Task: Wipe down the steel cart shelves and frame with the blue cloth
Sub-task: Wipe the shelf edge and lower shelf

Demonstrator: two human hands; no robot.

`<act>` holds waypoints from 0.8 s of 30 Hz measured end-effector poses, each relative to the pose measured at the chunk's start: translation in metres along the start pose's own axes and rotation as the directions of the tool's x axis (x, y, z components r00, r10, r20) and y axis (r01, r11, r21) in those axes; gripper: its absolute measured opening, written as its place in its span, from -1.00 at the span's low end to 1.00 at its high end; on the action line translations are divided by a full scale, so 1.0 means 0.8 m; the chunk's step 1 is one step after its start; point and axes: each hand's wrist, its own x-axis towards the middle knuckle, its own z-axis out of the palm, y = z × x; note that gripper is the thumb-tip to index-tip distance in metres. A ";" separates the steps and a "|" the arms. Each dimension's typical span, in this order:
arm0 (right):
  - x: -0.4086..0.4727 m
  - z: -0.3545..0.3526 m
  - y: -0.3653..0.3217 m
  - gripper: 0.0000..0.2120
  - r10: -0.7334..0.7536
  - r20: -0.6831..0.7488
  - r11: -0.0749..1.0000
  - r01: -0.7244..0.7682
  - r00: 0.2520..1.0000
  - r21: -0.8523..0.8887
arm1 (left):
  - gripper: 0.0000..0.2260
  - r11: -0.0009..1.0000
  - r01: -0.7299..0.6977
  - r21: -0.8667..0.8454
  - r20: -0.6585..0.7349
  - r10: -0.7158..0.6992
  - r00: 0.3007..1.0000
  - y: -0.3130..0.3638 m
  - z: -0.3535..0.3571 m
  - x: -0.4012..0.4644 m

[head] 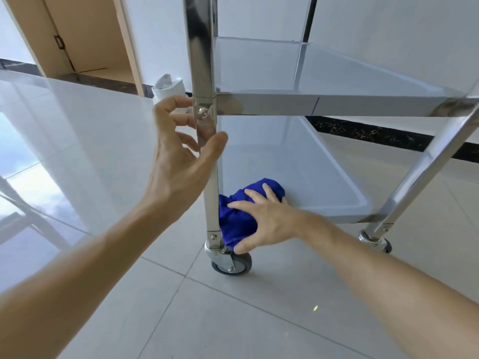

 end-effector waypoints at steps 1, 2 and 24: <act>-0.001 -0.014 0.003 -0.09 -0.005 -0.006 0.993 0.006 1.000 0.117 | -0.57 1.000 -0.001 -0.009 -0.001 0.001 1.000 -0.002 0.000 0.001; 0.000 -0.024 0.007 -0.11 -0.001 -0.057 0.978 0.013 0.998 0.209 | -0.55 1.000 0.000 -0.017 0.001 0.000 1.000 -0.004 0.001 0.002; -0.065 0.027 0.178 -0.17 0.115 -0.555 0.907 -0.315 0.824 -0.279 | -0.33 0.970 0.204 -0.133 -0.012 -0.207 0.978 -0.058 0.030 0.010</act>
